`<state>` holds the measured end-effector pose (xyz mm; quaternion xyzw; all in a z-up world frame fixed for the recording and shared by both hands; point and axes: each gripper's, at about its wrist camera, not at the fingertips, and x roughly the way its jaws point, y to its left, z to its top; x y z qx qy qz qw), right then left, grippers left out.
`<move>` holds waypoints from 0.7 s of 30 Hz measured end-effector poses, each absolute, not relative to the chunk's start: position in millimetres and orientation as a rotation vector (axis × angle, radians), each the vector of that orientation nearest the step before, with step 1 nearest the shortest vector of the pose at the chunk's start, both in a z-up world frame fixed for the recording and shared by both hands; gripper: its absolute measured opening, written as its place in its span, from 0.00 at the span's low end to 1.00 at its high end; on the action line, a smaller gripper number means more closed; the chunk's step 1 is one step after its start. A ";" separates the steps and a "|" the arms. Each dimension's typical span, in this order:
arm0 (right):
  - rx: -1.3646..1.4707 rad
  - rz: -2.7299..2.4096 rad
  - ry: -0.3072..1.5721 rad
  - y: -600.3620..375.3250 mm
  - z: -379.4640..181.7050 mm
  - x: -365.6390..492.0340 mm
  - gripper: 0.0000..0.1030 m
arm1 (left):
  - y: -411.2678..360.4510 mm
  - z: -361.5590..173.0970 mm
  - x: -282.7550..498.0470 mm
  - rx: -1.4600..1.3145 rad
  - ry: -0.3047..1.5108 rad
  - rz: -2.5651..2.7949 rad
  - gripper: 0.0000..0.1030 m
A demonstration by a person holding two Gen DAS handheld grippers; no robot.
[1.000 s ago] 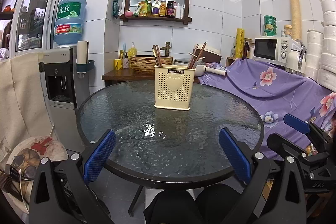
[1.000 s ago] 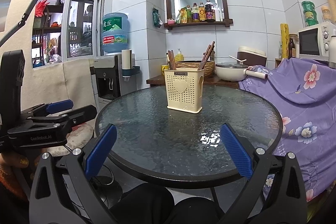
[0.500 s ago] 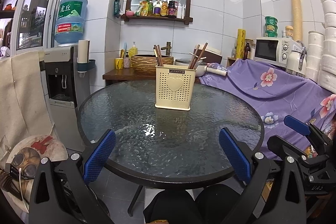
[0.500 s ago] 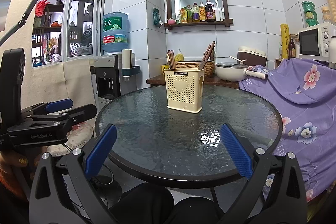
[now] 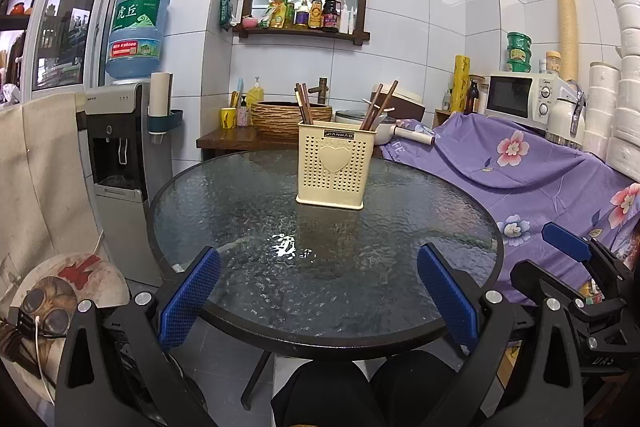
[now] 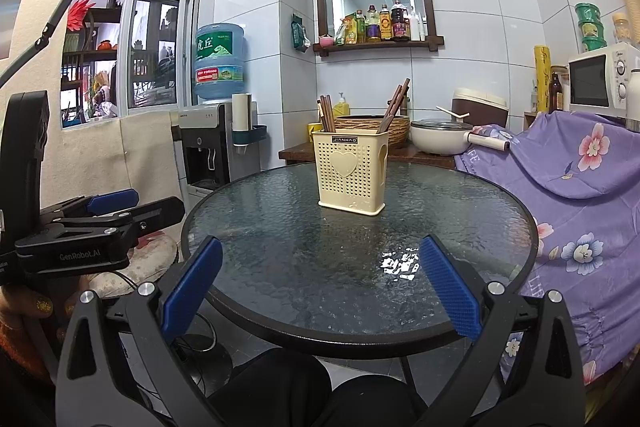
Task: Organize utensils
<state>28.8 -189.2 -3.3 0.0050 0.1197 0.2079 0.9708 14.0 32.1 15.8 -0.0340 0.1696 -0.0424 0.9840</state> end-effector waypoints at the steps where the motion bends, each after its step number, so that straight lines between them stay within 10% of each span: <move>1: 0.010 0.420 0.242 -189.2 -3.3 28.6 0.94 | 32.3 15.6 14.1 -0.068 0.341 -0.085 0.94; 21: 0.006 0.424 0.246 -188.4 -4.7 28.3 0.94 | 29.0 10.7 14.9 -0.049 0.345 -0.079 0.94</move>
